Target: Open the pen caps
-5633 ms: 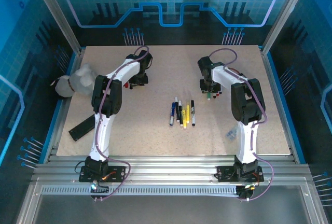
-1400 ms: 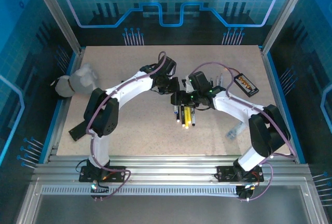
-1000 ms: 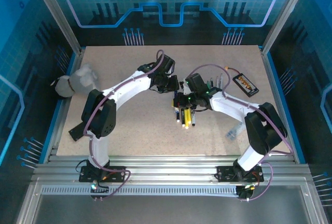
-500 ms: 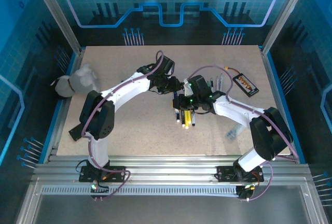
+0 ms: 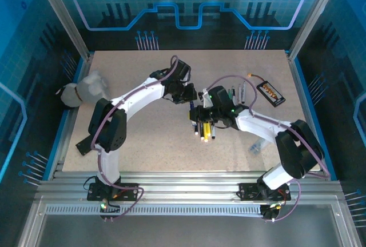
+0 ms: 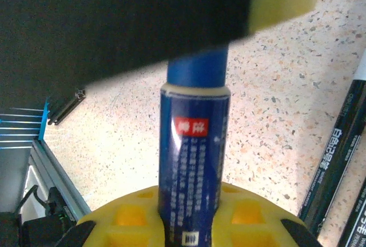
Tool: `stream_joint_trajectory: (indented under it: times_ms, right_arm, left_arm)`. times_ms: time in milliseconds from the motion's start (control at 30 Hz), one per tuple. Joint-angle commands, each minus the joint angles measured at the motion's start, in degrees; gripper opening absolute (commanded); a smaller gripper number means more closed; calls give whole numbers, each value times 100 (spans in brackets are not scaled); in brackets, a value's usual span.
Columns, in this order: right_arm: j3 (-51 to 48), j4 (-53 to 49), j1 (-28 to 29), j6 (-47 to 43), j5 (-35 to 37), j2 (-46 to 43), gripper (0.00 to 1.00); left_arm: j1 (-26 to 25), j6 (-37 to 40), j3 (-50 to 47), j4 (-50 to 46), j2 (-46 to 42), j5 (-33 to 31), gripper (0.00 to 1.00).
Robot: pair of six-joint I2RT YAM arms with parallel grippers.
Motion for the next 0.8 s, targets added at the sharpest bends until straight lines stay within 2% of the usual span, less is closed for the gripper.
stream_joint_trajectory:
  times_ms: [0, 67, 133, 267, 333, 400, 533, 767]
  right_arm:
    - [-1120, -822, 962, 393, -455, -1100, 0]
    - [-1608, -778, 1213, 757, -398, -1613, 0]
    - [-1706, -1002, 1190, 792, -111, -2014, 0]
    - [-1422, -1348, 489, 505, 43, -2351, 0]
    - [-1037, -1790, 105, 128, 422, -2236, 0]
    - [-546, -2235, -320, -330, 819, -1865, 0]
    - [448, -2622, -1093, -957, 1041, -805, 0]
    - [2315, -3444, -1519, -1735, 1903, 1094, 0]
  left_arm:
    - [964, 49, 1209, 143, 796, -807, 0]
    - [1029, 198, 2082, -239, 1240, -816, 0]
    - [999, 271, 2710, -531, 1549, -804, 0]
    - [916, 368, 2782, -647, 1568, -895, 0]
    - [914, 509, 2587, -744, 1465, -1066, 0]
    - [915, 679, 2277, -824, 1327, -1304, 0]
    - [915, 1018, 1920, -1119, 1238, -1758, 0]
    - [967, 1356, 1230, -1200, 1138, -2404, 0]
